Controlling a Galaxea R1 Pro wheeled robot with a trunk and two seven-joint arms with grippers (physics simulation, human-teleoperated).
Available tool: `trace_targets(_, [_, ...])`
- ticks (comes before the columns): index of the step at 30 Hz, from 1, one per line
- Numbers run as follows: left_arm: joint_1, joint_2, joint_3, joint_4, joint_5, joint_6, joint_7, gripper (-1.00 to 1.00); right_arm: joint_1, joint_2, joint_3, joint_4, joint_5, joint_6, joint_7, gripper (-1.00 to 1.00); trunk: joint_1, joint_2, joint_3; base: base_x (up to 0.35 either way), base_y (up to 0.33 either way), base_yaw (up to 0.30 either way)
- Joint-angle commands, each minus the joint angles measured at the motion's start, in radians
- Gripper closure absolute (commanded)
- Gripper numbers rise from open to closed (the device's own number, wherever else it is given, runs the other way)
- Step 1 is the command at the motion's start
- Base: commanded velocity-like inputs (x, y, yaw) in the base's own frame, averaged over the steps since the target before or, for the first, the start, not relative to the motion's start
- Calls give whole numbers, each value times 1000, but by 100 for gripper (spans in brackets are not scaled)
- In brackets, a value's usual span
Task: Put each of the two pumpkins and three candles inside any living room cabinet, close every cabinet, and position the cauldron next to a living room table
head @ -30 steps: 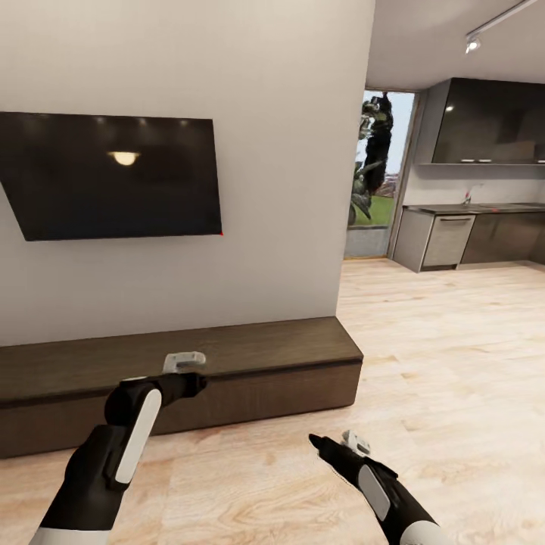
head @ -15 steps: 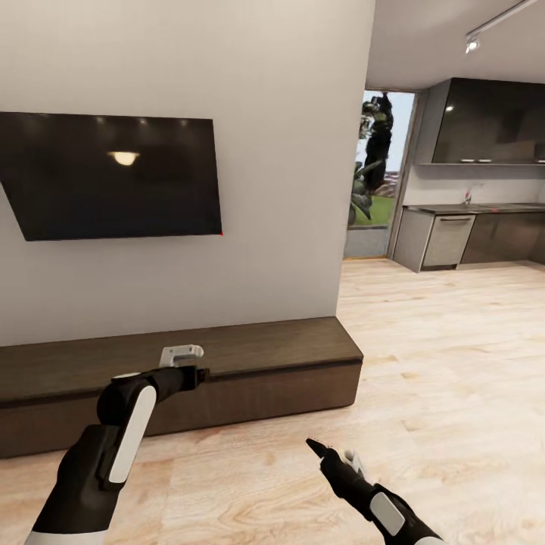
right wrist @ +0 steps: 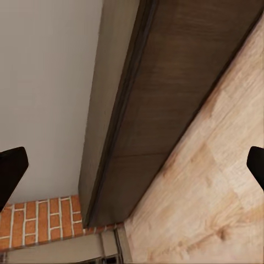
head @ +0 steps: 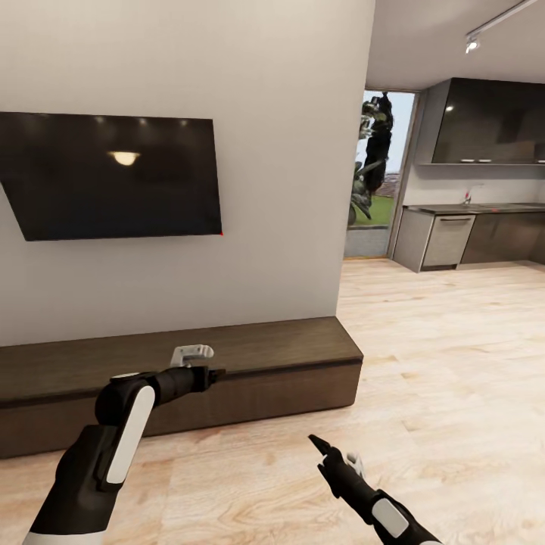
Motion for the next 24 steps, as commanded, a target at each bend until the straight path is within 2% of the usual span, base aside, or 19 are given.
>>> trace_targets(1, [-1, 1, 1, -1, -7, 3, -10, -100, 0, -1, -3, -1, -14, 10, 2, -100, 0, -1, -1, 0, 0, 0])
trace_targets(4, [-1, 1, 2, -1, -7, 3, -12, -100, 2, -3, -5, -1, -24, 9, 14, -100, 11, -22, -10, 0, 0, 0])
trace_targets(7, [-1, 1, 2, -1, -7, 3, -14, -100, 2, -6, -23, -1, -56, 4, 23, -100, 23, -43, -20, 0, 0, 0])
trace_targets(17, [-1, 1, 2, -1, -7, 3, -15, -100, 3, -18, -38, 0, -77, 4, 28, -100, 23, -43, -20, 7, 3, 0])
trace_targets(24, [-1, 1, -1, -1, -7, 3, -15, -100, 3, -25, -70, 3, -128, 6, 13, -100, 23, -43, -20, 174, 140, 0])
